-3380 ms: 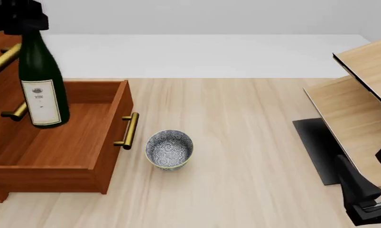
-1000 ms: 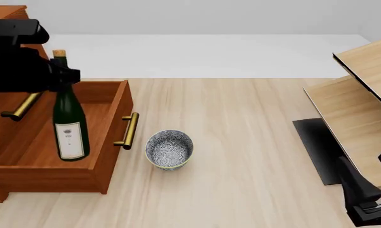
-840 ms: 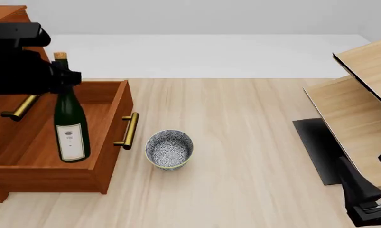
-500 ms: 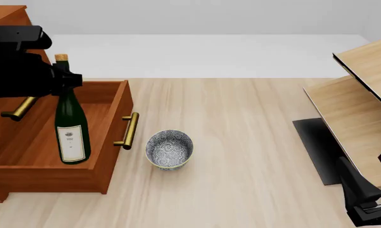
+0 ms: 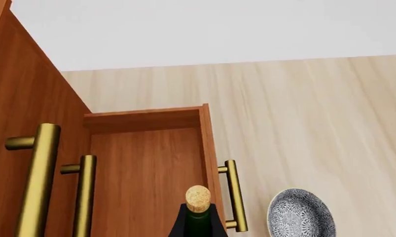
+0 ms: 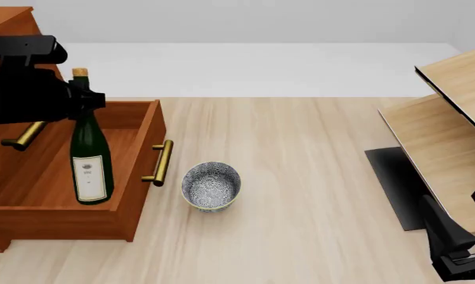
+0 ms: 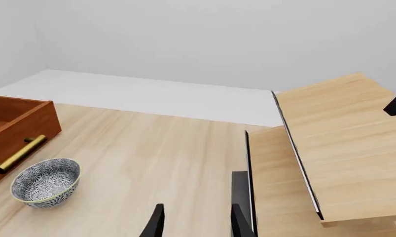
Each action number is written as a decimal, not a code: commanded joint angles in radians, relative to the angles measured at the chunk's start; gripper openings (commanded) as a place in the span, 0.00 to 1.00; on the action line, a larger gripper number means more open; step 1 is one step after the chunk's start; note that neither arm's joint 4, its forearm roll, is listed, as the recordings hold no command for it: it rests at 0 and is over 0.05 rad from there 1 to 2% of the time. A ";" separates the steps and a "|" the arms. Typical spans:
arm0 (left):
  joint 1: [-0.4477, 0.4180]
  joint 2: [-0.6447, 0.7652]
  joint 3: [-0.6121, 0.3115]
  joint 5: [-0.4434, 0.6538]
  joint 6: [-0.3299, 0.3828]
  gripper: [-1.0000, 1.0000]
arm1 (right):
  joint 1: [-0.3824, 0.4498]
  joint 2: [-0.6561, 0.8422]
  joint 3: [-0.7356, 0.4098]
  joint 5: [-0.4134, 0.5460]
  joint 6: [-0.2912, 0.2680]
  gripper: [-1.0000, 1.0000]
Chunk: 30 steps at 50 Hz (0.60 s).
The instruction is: Put the wine bottle in the bottom drawer of the cabinet.
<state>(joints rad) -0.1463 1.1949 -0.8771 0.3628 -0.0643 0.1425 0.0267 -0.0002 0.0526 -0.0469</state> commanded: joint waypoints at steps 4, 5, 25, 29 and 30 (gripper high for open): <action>-0.001 0.043 0.057 -0.033 0.002 0.00 | -0.002 -0.002 0.000 0.003 0.000 1.00; 0.001 0.046 0.059 -0.036 0.003 0.00 | -0.002 -0.002 0.000 0.003 -0.001 1.00; 0.019 0.129 0.089 -0.133 -0.019 0.00 | -0.008 -0.007 0.000 0.009 -0.001 1.00; 0.023 0.145 0.086 -0.149 -0.020 0.00 | -0.009 -0.005 0.000 0.008 -0.002 1.00; 0.028 0.152 0.084 -0.152 -0.015 0.00 | -0.010 -0.004 0.000 0.007 -0.001 1.00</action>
<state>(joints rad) -0.1280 1.2867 -0.8522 0.2328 -0.0839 0.1360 0.0209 -0.0002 0.0603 -0.0477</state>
